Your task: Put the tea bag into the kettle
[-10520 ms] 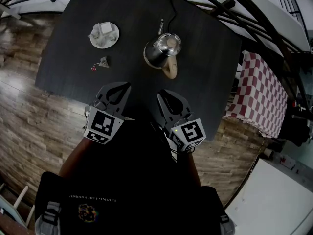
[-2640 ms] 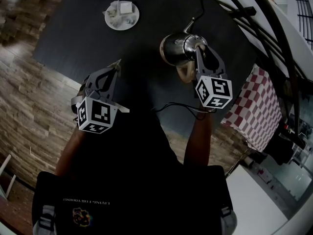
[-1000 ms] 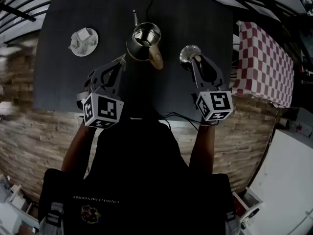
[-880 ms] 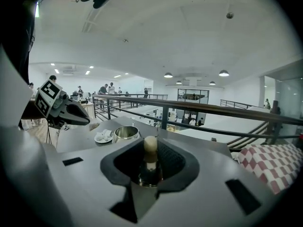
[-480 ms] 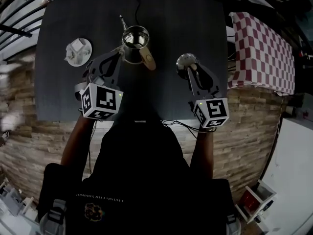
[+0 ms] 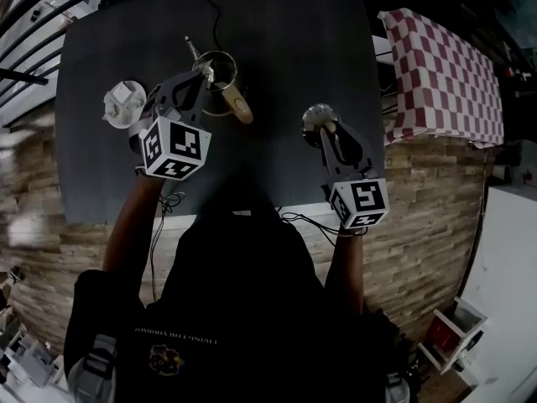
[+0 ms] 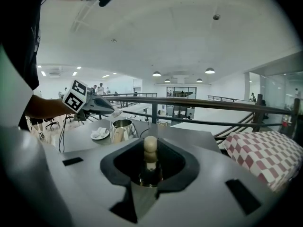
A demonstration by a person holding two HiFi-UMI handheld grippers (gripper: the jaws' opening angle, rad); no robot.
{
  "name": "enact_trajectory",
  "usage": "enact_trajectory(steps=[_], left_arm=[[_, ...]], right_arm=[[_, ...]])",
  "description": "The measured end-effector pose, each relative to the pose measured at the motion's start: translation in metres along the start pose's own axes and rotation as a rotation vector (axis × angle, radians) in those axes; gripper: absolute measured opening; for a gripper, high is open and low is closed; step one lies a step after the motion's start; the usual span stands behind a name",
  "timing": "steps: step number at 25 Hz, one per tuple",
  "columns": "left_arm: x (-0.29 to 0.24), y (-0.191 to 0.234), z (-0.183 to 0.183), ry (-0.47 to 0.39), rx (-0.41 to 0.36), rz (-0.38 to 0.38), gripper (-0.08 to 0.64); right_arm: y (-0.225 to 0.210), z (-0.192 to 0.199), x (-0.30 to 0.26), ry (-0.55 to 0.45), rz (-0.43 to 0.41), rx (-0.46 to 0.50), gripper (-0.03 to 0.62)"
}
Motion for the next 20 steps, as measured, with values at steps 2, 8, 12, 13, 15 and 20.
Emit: enact_trajectory(steps=[2,8,12,13,15,20], left_arm=[[-0.009,-0.002,-0.001,0.005,-0.013,0.011,0.006],[-0.031,-0.017,0.001,0.037,-0.038,0.051,0.006],[-0.034,-0.013,-0.008,0.017,-0.033,0.030,0.006],[-0.033,-0.008,-0.013,0.007,-0.030,0.017,0.006],[-0.030,0.004,-0.022,-0.013,-0.023,-0.016,0.006],[-0.022,0.028,-0.039,-0.041,-0.007,-0.077,0.006]], right_arm=[[-0.001,0.002,0.005,-0.003,0.011,-0.009,0.098],[-0.008,0.008,0.017,-0.006,0.038,-0.027,0.098],[-0.013,0.011,0.023,-0.009,0.052,-0.033,0.098],[-0.014,0.012,0.025,-0.008,0.054,-0.035,0.098],[-0.016,0.015,0.027,-0.004,0.057,-0.039,0.099],[-0.018,0.018,0.026,-0.006,0.040,-0.034,0.098]])
Point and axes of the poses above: the fingertips, and each gripper's own axes: x backward along the fingers, y to its left, z out of its underside, the point moved 4 cm from there along x, backward along the fingers, and after that the axes turned 13 degrees about -z, right-handed, at the moved point
